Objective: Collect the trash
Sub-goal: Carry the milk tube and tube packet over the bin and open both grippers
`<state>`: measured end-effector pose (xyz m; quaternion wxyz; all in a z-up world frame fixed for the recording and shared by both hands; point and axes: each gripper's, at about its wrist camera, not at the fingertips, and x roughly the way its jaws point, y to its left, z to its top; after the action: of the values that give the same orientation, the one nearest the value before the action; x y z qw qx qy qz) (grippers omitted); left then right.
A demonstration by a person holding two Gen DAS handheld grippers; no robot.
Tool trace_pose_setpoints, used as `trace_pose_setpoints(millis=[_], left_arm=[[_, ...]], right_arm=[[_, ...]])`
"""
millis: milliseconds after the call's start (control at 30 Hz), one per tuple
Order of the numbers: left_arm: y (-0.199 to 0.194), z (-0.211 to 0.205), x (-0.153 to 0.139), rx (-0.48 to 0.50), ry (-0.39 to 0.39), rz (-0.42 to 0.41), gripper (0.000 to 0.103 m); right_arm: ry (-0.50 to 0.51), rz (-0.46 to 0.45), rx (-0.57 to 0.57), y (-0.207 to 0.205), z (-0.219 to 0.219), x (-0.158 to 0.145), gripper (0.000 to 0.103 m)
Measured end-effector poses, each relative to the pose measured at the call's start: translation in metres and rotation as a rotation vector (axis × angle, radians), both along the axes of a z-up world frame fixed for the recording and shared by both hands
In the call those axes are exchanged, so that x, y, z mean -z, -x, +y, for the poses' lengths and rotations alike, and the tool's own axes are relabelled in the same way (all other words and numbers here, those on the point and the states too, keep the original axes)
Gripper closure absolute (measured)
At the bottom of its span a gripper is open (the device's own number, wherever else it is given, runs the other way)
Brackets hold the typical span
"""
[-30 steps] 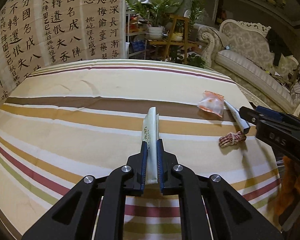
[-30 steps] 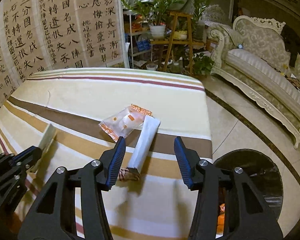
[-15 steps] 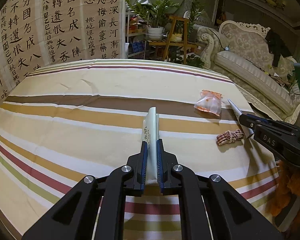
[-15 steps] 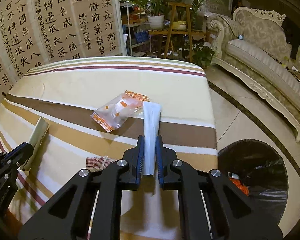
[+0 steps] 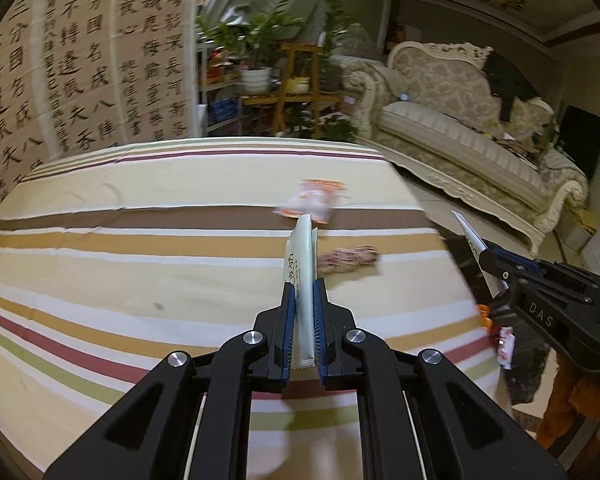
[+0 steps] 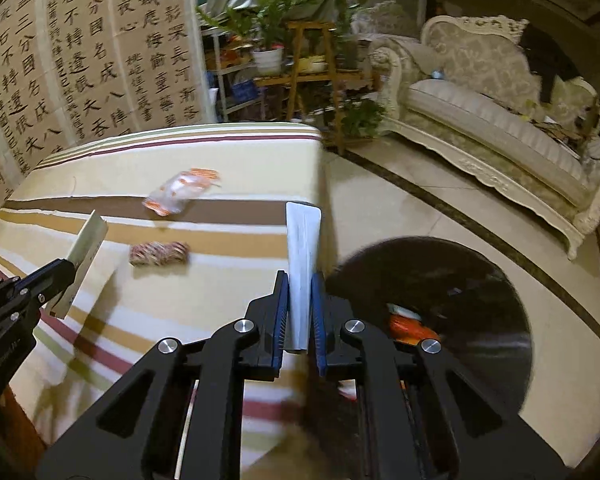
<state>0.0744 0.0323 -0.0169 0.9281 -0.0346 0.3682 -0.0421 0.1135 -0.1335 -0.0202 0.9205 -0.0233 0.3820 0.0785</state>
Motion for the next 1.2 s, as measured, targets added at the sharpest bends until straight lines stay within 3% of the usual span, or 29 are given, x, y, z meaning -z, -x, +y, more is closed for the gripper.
trace_pose_setpoints(millis=[567, 1200], left_arm=[[0.011, -0.099, 0.000, 0.175, -0.024, -0.021, 0.093], [-0.011, -0.166, 0.009, 0.229, -0.096, -0.030, 0.093]], right_arm=[[-0.015, -0.025, 0.172, 0.044, -0.092, 0.006, 0.091], [-0.045, -0.035, 0.256, 0.038, -0.141, 0.016, 0.091]])
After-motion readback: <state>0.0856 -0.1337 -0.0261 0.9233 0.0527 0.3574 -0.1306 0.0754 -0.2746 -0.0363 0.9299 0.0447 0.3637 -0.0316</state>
